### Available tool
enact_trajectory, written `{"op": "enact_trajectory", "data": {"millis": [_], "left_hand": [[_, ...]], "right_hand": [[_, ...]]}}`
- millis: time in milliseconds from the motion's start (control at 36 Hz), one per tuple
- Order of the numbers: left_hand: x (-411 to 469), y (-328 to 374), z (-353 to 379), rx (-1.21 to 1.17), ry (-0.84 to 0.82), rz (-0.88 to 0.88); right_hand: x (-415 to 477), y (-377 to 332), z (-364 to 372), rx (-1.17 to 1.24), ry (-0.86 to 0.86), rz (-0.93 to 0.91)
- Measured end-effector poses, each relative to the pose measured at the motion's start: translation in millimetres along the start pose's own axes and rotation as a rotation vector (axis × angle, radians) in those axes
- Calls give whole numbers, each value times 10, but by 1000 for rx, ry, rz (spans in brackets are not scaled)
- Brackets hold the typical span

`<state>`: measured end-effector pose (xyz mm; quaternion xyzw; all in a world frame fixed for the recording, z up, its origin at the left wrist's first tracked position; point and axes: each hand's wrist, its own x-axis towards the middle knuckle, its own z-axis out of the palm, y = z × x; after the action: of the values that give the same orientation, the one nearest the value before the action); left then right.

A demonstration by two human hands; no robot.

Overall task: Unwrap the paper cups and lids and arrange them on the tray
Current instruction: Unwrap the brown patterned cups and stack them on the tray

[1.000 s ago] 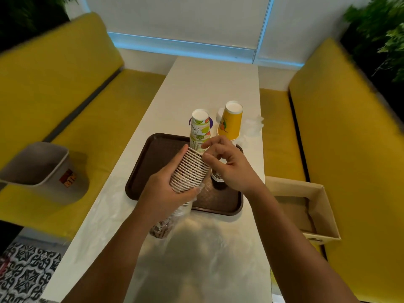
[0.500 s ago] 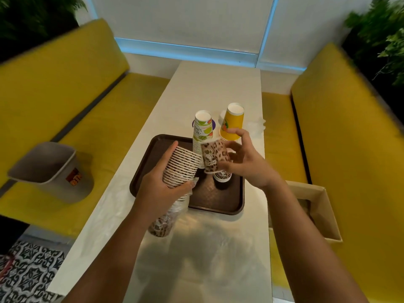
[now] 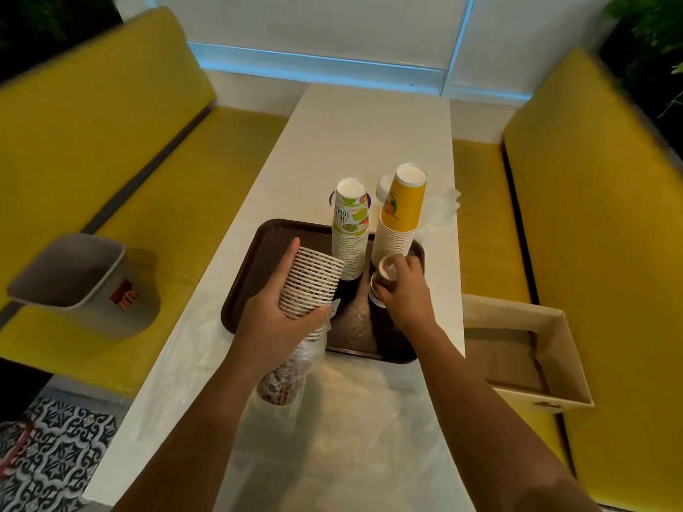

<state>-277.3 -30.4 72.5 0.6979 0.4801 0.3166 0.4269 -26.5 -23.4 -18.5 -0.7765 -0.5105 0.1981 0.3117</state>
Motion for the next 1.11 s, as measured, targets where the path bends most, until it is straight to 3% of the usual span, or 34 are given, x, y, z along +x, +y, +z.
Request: {"op": "enact_trajectory", "data": {"millis": [111,194,278,333,472,556,694,833,917,1111], "left_hand": [[22,-55,6,-4,-19,-21],[30,-85,7,17,-24,-33],[19,-100,11,34,-20,-47],[10,-105,21,33,-29,-49],[-16,-92,56,64,-69,-16],[-49,-86,61,81,-76,-4],[-92,-64,33,100,-71,9],[-104,-27,-6,116,-77,29],[-127,-39,-25,139,-96,42],[-183,-86,-61,35,2,-33]], "right_hand": [[-39,155,130,-31,-31,8],[-47,100,95,-62,77,-47],[-137,-129,-39,105,263,-95],[-221,-345,-179,252,301,-158],[-343,-718,-455,500,-190,-327],[-358,-743,-481,558,-319,-322],[-422,-764,-461,681,-289,-326],[-472,-795,-355,609,-51,-304],[-442,-769,-383,726,40,-175],[-379,-587,-554,1051,-157,41]]}}
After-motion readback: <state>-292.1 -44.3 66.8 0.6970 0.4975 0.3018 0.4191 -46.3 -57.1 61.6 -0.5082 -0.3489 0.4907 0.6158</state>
